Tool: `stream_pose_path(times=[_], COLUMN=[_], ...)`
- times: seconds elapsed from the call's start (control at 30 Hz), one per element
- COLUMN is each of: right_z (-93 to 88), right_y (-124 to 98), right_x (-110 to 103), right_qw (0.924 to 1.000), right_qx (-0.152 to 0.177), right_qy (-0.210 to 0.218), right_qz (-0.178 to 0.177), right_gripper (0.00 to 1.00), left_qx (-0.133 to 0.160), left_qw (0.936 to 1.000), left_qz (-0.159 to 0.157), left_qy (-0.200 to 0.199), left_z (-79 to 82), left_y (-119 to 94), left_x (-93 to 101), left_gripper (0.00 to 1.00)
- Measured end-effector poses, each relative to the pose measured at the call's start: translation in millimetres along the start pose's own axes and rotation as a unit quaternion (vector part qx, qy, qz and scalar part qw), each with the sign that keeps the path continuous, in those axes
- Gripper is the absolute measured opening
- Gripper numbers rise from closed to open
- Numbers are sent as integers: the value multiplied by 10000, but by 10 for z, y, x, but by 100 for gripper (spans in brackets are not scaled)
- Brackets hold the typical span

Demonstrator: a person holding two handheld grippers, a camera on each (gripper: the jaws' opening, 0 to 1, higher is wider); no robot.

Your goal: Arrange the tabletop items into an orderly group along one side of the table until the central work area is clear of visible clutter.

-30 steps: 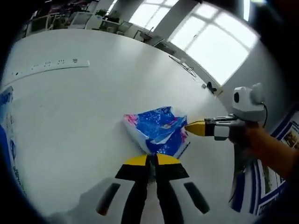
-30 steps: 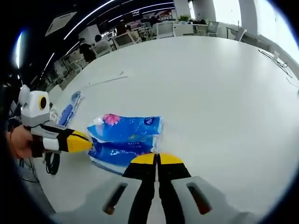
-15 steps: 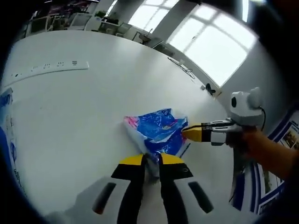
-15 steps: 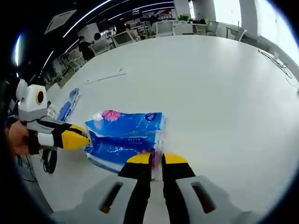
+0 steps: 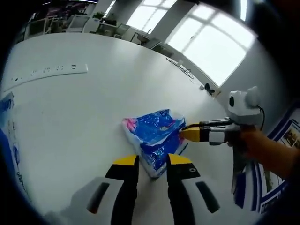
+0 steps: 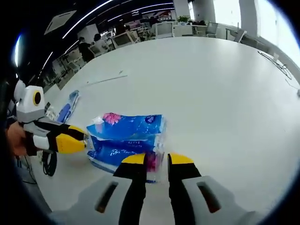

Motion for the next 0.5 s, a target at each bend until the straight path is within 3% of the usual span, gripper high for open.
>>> stream_pose_path(times=[0.5], right_z=[-11], right_y=[-67], right_x=[-39], right_qw=[9999], right_qx=[123], right_qy=[66], right_qz=[-20], right_gripper=[23], left_qx=[48], left_qw=[9998], left_qz=[15], left_qy=[180], left_z=[39], left_y=[-106], left_x=[33], left_gripper=[34])
Point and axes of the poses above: the point that each gripper's makers call its tool centre point, and the gripper's own axes: y roughly forward along the fingers, x roughly to its right, z roughly out of its top, the point moved 10 cm from there along -y, roughly backward along the fingers, and after that the axes turned 14 degrees about y, right-handed, at the moved point
